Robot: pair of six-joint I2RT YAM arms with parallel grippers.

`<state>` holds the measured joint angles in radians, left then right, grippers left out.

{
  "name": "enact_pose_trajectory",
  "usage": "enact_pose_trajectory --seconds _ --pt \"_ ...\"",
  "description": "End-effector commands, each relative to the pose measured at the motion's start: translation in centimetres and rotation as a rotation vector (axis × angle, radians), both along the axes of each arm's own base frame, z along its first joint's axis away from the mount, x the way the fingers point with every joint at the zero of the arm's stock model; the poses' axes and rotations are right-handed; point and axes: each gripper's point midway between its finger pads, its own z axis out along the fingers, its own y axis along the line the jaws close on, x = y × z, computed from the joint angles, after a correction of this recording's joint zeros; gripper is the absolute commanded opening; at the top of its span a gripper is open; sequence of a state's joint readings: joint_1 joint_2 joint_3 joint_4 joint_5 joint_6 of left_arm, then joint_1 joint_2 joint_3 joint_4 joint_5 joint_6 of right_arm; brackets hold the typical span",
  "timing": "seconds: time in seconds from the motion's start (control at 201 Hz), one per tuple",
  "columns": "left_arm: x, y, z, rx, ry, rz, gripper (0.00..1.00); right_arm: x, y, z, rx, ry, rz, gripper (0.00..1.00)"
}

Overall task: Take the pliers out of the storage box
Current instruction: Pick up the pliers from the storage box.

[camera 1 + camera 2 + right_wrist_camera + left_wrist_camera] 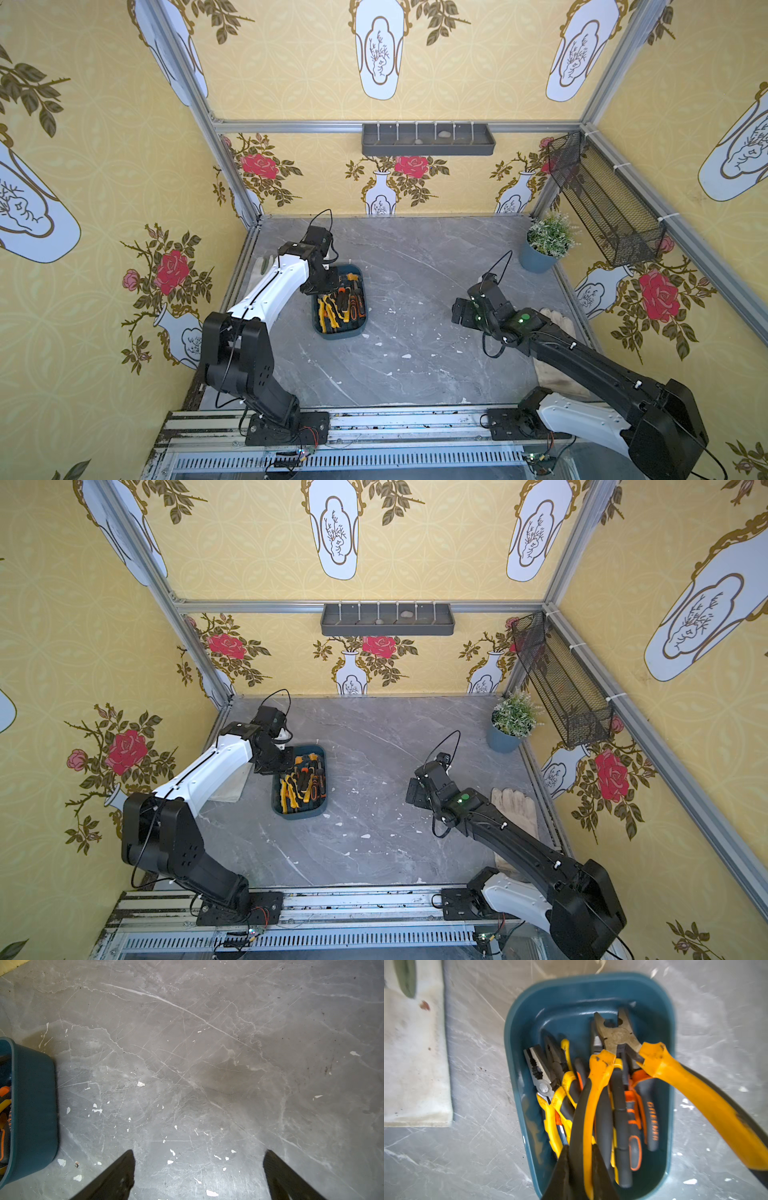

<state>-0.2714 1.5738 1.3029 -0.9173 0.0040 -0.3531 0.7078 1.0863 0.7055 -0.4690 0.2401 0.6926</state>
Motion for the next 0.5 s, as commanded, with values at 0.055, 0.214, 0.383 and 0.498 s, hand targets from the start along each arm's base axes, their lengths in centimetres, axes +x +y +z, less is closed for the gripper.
enact_pose_trajectory --seconds 0.055,0.214,0.383,0.498 --pt "-1.1 -1.1 2.5 0.028 -0.1 -0.023 0.0 0.4 0.2 0.6 0.011 -0.022 -0.016 0.96" --pt "-2.9 -2.7 5.0 0.132 -0.287 -0.102 0.0 0.4 0.3 0.9 0.004 -0.028 -0.014 0.96" --pt "-4.7 -4.1 7.5 0.145 -0.564 -0.136 0.0 0.6 1.0 1.6 0.0 -0.02 -0.002 0.96" --pt "-5.9 -5.1 8.6 0.052 -0.731 -0.153 0.0 0.8 2.7 3.3 0.022 -0.005 0.035 0.96"
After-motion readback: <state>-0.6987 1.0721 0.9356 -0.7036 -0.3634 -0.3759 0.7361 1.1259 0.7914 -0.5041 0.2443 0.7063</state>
